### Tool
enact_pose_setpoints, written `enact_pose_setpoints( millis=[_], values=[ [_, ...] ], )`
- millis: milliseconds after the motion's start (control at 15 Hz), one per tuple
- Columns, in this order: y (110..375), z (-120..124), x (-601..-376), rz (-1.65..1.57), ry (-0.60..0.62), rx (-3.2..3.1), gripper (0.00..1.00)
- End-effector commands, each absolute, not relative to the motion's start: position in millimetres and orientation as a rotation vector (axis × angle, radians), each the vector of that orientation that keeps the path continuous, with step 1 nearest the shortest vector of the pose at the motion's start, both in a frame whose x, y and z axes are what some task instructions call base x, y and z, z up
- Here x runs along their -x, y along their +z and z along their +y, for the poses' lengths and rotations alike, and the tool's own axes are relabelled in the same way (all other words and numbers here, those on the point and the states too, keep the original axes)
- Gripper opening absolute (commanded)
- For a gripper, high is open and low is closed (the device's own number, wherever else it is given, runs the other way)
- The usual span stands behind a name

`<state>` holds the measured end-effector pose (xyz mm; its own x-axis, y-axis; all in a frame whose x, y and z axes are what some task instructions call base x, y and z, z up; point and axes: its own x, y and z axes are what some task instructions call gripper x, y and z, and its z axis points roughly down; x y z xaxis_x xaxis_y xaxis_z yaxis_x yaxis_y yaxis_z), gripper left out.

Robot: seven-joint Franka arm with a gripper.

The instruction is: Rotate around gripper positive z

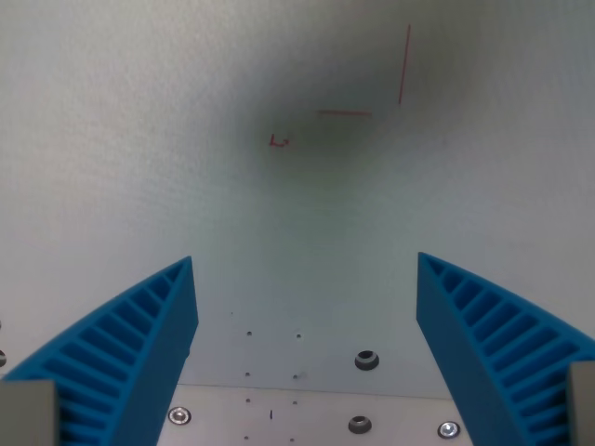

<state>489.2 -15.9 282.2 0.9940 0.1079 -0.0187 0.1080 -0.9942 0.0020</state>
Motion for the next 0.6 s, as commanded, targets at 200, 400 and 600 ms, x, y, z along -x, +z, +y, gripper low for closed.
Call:
enact_pose_setpoints(
  millis=[200, 400, 600],
  values=[
    [284.2, -15.9, -489.4, 0.115, -0.022, -3.136, 1.0],
    [284.2, -15.9, -489.4, 0.06, -0.022, -3.137, 1.0],
    [284.2, -15.9, -489.4, 0.005, -0.022, -3.138, 1.0]
  ],
)
